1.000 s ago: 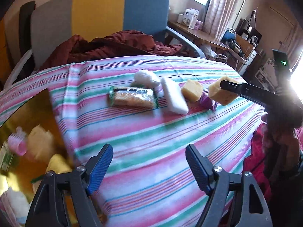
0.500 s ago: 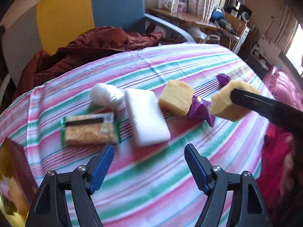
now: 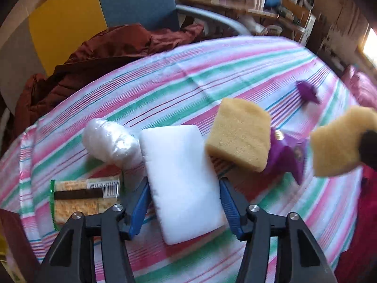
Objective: Organize objects
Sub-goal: 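Grasp a yellow sponge with the right tool while the left tool grasps the white rectangular sponge, then lift the white sponge with the left tool while the right tool holds the yellow sponge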
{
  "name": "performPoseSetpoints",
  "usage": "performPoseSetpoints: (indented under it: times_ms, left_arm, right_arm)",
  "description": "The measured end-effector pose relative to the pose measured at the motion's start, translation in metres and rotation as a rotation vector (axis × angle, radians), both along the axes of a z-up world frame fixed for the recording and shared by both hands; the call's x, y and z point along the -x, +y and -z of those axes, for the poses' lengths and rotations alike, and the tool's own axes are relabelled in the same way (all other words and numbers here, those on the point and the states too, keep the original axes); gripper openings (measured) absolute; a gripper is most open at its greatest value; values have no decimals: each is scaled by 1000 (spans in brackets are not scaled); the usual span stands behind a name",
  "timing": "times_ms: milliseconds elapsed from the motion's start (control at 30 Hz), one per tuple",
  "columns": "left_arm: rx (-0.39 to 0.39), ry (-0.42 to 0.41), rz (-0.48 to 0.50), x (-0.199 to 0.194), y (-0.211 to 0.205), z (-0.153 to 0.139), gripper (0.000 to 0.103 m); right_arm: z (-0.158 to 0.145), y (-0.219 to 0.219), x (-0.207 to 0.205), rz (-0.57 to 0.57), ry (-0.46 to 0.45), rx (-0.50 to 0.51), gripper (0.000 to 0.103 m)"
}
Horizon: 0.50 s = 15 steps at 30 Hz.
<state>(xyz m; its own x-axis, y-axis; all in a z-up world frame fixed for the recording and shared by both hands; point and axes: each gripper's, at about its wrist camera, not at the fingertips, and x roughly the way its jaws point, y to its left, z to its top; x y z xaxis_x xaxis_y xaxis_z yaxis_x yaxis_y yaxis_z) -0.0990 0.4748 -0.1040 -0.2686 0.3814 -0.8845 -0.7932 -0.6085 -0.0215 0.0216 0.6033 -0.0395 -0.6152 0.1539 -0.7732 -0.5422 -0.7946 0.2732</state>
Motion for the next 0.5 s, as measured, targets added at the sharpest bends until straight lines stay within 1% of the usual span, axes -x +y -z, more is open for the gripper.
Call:
performPoseSetpoints:
  times_ms: [67,167,200,267,367,400,500]
  left_arm:
    - [-52,-18,-14,-8,-18,-6,56]
    - [-110,-43,-12,-29,-43,-12,56]
    - [-110,-45,-9,-38,-53,-12,56]
    - [-111,-78,-14,-55,-72,-8,56]
    - [-106,-119,-50,-69,-95,4,56]
    - [-135,-88,-54,-75,-104,4,57]
    - [-125,-71,-64,-79,-107,4,57]
  right_arm:
    - [2,2,-1,5,-5,3,60]
    - [3,1,1,-8,-9,2,60]
    - [2,-1,2,-19,-7,-1,60]
    - [2,-6,4,-41,-5,-9,60]
    - [4,-10,7,-63,-8,-11,60]
    - [5,-11,7,-67,-8,-8,60]
    - [5,-12,7,-67,-8,-9,60]
